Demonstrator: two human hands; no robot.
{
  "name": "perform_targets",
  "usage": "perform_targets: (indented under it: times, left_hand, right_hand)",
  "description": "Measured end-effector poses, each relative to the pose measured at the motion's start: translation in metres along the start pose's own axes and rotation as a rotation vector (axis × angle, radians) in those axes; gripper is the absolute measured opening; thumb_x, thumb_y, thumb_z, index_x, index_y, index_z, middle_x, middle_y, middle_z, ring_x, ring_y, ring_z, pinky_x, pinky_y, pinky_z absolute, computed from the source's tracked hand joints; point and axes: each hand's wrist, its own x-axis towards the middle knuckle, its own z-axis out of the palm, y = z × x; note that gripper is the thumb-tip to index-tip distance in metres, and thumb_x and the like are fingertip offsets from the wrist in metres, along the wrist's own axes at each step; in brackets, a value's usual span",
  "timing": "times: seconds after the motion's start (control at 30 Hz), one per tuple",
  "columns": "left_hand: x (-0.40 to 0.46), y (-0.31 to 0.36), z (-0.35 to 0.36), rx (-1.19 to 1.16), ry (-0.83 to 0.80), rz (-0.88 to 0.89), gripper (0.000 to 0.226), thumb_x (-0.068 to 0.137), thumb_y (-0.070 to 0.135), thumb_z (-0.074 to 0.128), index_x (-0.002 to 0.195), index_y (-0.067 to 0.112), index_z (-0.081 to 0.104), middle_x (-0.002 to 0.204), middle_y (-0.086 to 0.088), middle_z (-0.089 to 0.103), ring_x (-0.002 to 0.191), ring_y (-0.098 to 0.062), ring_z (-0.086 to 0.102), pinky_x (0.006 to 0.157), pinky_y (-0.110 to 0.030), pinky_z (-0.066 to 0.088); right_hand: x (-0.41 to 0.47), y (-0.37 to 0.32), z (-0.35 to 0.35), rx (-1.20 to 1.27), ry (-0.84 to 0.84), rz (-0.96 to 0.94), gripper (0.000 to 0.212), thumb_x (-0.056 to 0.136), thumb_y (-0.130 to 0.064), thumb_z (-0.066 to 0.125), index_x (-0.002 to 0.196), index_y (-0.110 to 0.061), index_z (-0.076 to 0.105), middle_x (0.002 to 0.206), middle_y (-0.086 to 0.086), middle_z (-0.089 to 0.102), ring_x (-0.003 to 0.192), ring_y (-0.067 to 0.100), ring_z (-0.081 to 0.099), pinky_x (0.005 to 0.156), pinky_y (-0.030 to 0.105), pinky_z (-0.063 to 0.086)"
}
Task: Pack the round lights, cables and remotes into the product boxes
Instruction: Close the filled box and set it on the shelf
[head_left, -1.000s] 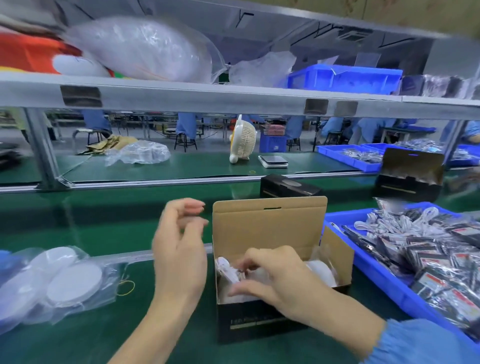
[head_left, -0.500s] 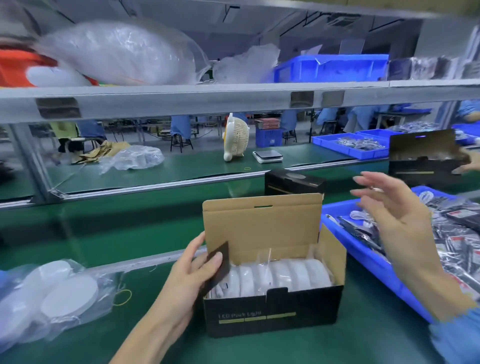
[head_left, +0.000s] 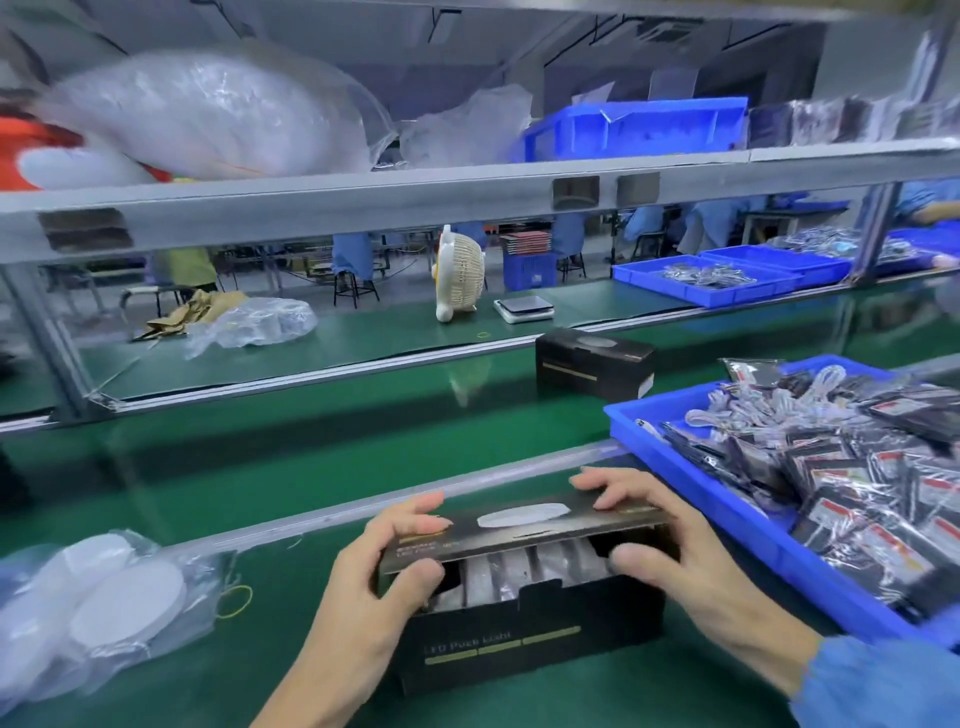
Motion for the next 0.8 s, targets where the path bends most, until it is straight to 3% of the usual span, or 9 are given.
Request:
perform_targets:
  times: [0.07, 0.13, 0.2, 0.3, 0.4, 0.57, 0.63, 0.8]
  left_hand:
    - [-0.002, 0.005, 0.006, -0.014, 0.038, -0.012, 0.032, 0.068, 0.059, 0.061, 0.088, 0.035, 0.07, 0.12, 0.016, 0.067, 0.116, -0.001, 0.059, 0.09, -0.015, 0.042]
    - [-0.002, 0.007, 0.009, -0.007, 0.04, 0.009, 0.027, 0.071, 0.056, 0.062, 0.086, 0.035, 0.069, 0.118, 0.012, 0.068, 0.114, -0.005, 0.06, 0.089, -0.02, 0.044]
    - [-0.003, 0.007, 0.008, 0.03, 0.011, 0.055, 0.023, 0.074, 0.052, 0.062, 0.086, 0.033, 0.069, 0.118, 0.009, 0.068, 0.114, -0.011, 0.06, 0.09, -0.025, 0.047]
    - [-0.003, 0.008, 0.003, 0.066, -0.042, 0.103, 0.022, 0.077, 0.048, 0.066, 0.091, 0.034, 0.076, 0.119, 0.007, 0.067, 0.118, -0.016, 0.059, 0.095, -0.02, 0.044]
    - [-0.005, 0.005, 0.001, 0.158, -0.095, 0.16, 0.023, 0.078, 0.046, 0.069, 0.098, 0.038, 0.076, 0.121, 0.009, 0.066, 0.122, -0.016, 0.056, 0.099, -0.019, 0.04]
    - [-0.003, 0.007, 0.001, 0.133, -0.035, 0.172, 0.022, 0.078, 0.045, 0.067, 0.096, 0.038, 0.075, 0.115, 0.009, 0.069, 0.116, -0.014, 0.06, 0.097, -0.021, 0.043]
    - [0.0, 0.007, 0.001, 0.137, -0.005, 0.176, 0.022, 0.079, 0.046, 0.067, 0.096, 0.036, 0.075, 0.112, 0.008, 0.071, 0.113, -0.014, 0.062, 0.093, -0.018, 0.044]
    - [-0.003, 0.003, 0.0, 0.181, -0.015, 0.199, 0.022, 0.081, 0.042, 0.067, 0.1, 0.036, 0.075, 0.116, 0.008, 0.07, 0.117, -0.018, 0.06, 0.096, -0.022, 0.045]
  right_hand:
    - [0.001, -0.004, -0.001, 0.047, 0.016, 0.036, 0.029, 0.084, -0.045, 0.053, 0.097, -0.023, 0.065, 0.127, -0.001, 0.063, 0.123, 0.018, 0.054, 0.099, 0.022, 0.041]
    - [0.005, -0.009, 0.001, 0.029, 0.043, 0.036, 0.027, 0.086, -0.047, 0.052, 0.093, -0.024, 0.066, 0.121, -0.004, 0.066, 0.117, 0.016, 0.057, 0.095, 0.019, 0.043]
    - [0.005, -0.01, 0.002, 0.002, 0.042, 0.019, 0.02, 0.086, -0.042, 0.055, 0.091, -0.027, 0.067, 0.118, -0.005, 0.067, 0.111, 0.016, 0.059, 0.092, 0.019, 0.045]
    - [0.003, -0.006, 0.0, -0.012, 0.027, -0.007, 0.011, 0.089, -0.024, 0.062, 0.089, -0.025, 0.073, 0.116, -0.004, 0.069, 0.112, 0.017, 0.06, 0.092, 0.026, 0.047]
    - [-0.003, 0.003, -0.005, -0.082, 0.018, -0.033, 0.016, 0.085, -0.013, 0.064, 0.098, -0.014, 0.075, 0.118, -0.001, 0.07, 0.123, 0.019, 0.057, 0.104, 0.033, 0.043]
    - [0.005, 0.003, -0.008, -0.247, 0.053, -0.099, 0.031, 0.086, -0.028, 0.07, 0.115, -0.018, 0.07, 0.121, -0.007, 0.068, 0.121, 0.015, 0.058, 0.105, 0.03, 0.043]
    - [0.011, 0.001, -0.006, -0.248, 0.077, -0.119, 0.031, 0.085, -0.032, 0.069, 0.112, -0.018, 0.071, 0.114, -0.007, 0.07, 0.113, 0.017, 0.062, 0.099, 0.03, 0.046]
    - [0.015, 0.007, -0.002, -0.237, 0.064, -0.152, 0.016, 0.082, -0.02, 0.072, 0.097, -0.014, 0.074, 0.105, -0.001, 0.069, 0.102, 0.02, 0.065, 0.091, 0.033, 0.05]
